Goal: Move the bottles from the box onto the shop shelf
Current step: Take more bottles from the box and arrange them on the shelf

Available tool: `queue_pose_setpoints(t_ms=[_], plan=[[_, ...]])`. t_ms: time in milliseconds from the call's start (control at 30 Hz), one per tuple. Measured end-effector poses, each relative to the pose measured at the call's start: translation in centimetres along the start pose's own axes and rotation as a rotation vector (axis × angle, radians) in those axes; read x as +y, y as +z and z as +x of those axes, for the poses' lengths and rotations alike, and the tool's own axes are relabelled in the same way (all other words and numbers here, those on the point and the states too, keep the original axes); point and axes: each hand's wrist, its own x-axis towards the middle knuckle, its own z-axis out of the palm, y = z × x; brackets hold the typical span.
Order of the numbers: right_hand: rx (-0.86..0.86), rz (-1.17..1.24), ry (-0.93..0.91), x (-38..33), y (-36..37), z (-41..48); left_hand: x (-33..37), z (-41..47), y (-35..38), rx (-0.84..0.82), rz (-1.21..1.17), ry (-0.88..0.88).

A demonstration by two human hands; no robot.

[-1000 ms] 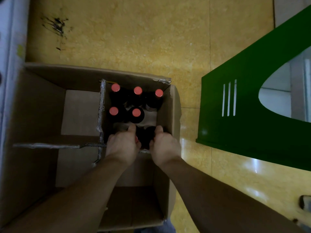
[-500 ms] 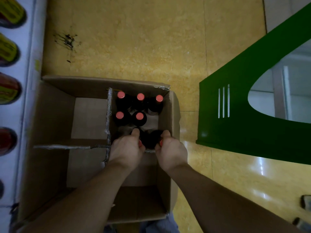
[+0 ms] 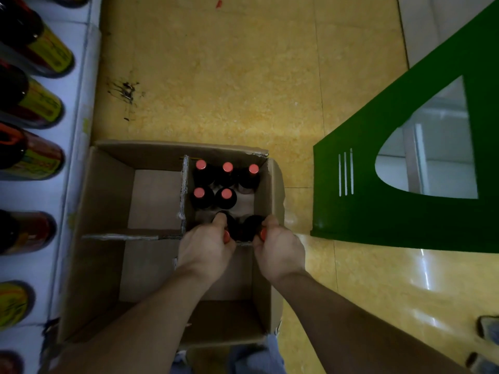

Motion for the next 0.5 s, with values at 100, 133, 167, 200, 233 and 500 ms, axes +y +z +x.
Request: queue_pose_setpoints(t_ms=[100, 133, 167, 200, 233, 500], plan=[[0.011, 0.008, -0.003, -0.2, -1.0, -0.9, 0.4, -0.9, -0.8, 0.000, 0.000, 0.001], [0.014, 0.011, -0.005, -0.3, -1.4, -1.2, 0.5, -1.1, -1.1, 0.005, 0.001, 0.002], [0.019, 0.013, -0.007, -0.4, -1.7, -1.5, 0.6, -1.4, -1.4, 0.010, 0.000, 0.003], [0.023, 0.016, -0.009, -0.5, -2.0, -1.8, 0.8, -1.7, -1.7, 0.011, -0.002, 0.003], [0.026, 0.017, -0.011, -0.6, -2.3, -2.0, 1.0, -2.0, -2.0, 0.008, -0.006, 0.003], [0.051, 0.028, 0.006, -1.4, -4.5, -4.2, 2.1, -4.3, -4.1, 0.020, -0.023, 0.014]])
